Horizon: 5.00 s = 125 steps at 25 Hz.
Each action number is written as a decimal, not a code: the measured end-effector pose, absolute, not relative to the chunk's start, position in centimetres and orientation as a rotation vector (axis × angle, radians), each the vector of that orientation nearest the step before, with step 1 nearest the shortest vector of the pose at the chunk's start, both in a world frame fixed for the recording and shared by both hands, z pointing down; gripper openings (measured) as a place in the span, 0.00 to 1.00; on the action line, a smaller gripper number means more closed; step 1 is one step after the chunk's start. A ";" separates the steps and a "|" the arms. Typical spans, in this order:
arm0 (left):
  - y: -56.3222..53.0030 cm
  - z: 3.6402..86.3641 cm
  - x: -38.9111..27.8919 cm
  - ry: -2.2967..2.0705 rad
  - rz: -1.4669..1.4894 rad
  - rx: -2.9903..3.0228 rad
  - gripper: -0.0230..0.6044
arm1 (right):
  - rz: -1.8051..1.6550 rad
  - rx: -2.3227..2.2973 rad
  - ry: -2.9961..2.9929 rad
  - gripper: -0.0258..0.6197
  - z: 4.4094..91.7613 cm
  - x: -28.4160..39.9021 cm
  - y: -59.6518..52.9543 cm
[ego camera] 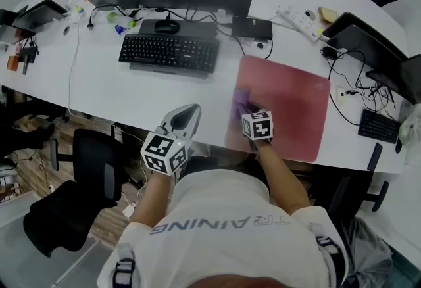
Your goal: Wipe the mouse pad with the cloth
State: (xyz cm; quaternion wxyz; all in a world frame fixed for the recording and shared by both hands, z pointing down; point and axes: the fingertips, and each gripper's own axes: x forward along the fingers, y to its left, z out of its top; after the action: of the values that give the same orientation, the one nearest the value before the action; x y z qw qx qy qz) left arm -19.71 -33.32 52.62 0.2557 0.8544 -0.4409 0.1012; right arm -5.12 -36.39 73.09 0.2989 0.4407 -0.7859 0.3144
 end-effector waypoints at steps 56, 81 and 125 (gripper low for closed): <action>-29.0 49.7 3.7 -1.079 0.225 2.439 0.09 | 0.914 1.626 -1.942 0.18 69.0 30.1 -29.8; -23.7 52.7 -25.0 -1.285 0.193 2.274 0.09 | 0.756 1.158 -2.248 0.18 66.6 -8.5 -27.7; -22.0 52.1 3.8 -1.054 0.289 2.401 0.09 | 0.852 1.306 -1.962 0.18 73.8 22.1 -20.9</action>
State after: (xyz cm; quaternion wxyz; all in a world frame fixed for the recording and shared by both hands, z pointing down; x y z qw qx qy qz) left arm 3.82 -22.04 52.10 0.2489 0.8815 -0.3870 0.1062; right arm 22.10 -20.92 73.76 0.3126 0.4949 -0.7438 0.3228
